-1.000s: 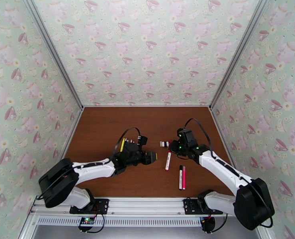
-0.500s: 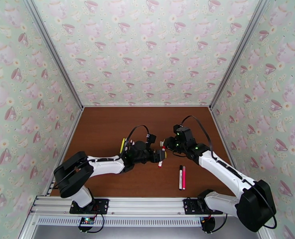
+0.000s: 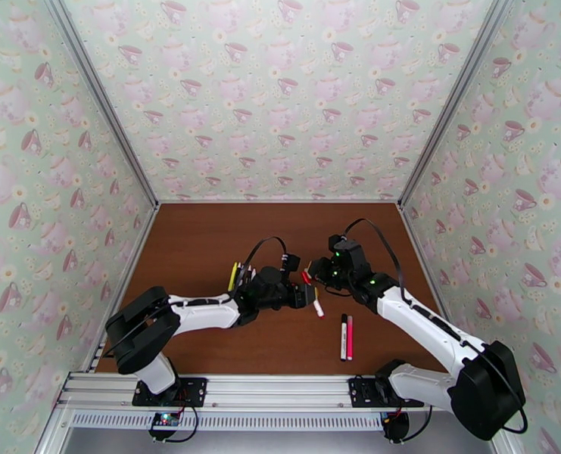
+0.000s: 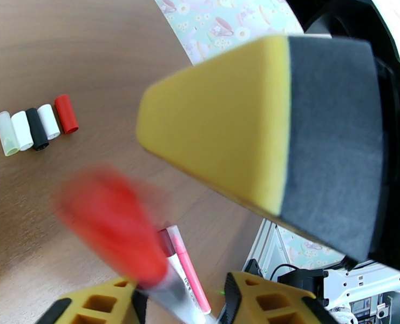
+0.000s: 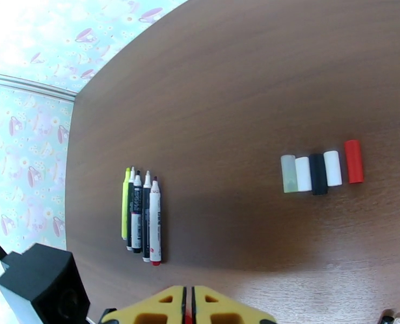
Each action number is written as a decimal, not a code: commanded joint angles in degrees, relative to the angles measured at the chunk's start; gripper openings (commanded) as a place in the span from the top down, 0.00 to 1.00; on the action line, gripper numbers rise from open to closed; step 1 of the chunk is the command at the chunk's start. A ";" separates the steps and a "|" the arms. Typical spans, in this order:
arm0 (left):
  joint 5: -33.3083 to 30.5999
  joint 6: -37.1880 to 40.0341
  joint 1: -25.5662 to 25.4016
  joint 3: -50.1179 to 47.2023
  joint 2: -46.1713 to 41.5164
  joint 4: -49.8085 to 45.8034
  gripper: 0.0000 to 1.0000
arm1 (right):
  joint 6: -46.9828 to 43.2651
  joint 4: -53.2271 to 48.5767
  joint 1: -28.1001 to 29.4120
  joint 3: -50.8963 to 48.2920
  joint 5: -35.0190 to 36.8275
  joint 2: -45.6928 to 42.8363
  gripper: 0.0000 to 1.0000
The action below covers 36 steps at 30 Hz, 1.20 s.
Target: Open the pen caps
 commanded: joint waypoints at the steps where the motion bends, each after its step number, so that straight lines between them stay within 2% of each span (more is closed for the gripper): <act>1: -0.44 0.99 -0.42 1.40 0.72 -1.98 0.62 | 1.05 0.93 0.43 1.32 0.70 -0.41 0.87; 6: -4.83 0.09 -0.23 0.47 0.45 -4.42 0.64 | -0.86 -2.47 0.38 1.31 3.55 -0.06 0.87; 12: -7.41 0.99 0.13 -3.02 -3.40 -6.27 0.61 | -5.83 -10.39 0.43 0.99 9.44 -1.01 0.83; 20: -8.80 1.03 1.75 -6.90 -9.38 -9.55 0.59 | -14.68 -12.07 0.34 1.75 6.36 0.64 0.75; 28: -9.68 0.77 6.28 -11.02 -16.44 -12.67 0.54 | -24.53 -15.22 0.29 7.64 5.97 7.66 0.65; 36: -9.88 1.38 8.06 -12.92 -20.01 -15.02 0.53 | -30.08 -16.85 -0.74 16.91 5.43 17.14 0.57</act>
